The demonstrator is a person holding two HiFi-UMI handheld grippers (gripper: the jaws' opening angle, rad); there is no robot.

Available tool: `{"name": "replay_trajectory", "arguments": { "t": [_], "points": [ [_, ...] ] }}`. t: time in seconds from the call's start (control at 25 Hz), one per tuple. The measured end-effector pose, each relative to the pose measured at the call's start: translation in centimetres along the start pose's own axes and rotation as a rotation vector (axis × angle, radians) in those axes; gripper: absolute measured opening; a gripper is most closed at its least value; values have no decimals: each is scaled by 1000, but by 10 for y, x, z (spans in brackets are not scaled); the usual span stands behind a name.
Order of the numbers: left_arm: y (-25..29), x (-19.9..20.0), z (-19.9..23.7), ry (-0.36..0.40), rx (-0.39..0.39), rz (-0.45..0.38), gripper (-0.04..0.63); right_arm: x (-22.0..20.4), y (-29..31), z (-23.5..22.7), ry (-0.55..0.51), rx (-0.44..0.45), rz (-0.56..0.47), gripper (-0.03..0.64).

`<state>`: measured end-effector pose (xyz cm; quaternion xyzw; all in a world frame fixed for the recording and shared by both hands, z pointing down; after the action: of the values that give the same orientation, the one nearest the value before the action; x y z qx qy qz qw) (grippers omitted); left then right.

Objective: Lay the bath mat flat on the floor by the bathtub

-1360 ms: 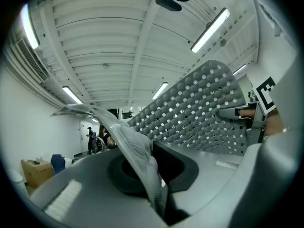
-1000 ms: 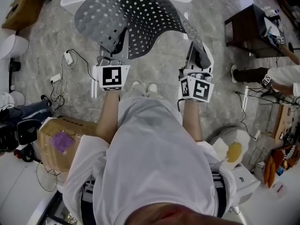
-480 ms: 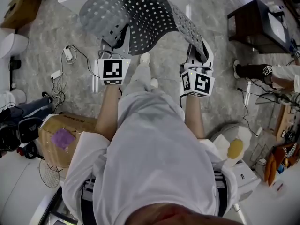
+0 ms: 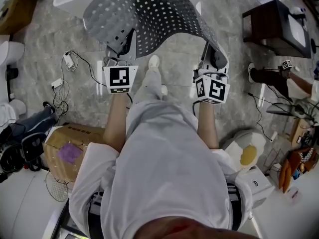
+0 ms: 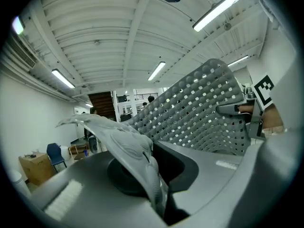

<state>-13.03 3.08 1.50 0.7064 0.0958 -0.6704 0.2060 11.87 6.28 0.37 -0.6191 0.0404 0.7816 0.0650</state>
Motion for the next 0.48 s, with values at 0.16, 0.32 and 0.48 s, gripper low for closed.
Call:
{"name": "replay_trajectory", "arguments": {
  "t": [0.16, 0.32, 0.48],
  "points": [
    [39, -26, 28, -19, 4, 49, 25, -28, 40, 4, 11, -2, 48, 17],
    [84, -55, 50, -21, 0, 97, 25, -64, 79, 10, 15, 8, 97, 17],
    [126, -88, 63, -6, -1, 108, 23, -106, 117, 17, 19, 6, 122, 17]
  ]
}}
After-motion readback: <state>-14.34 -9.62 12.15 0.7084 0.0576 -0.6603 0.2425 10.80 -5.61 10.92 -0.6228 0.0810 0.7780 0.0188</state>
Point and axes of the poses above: the fingertips, and each gripper's own axes: y forward along the fingers, z to its left, x out of its top, the point moved 1 cm from there along -y, backward along the fingers, and after that the axes turned 13 degrees about -y, right-handed, at the moved point
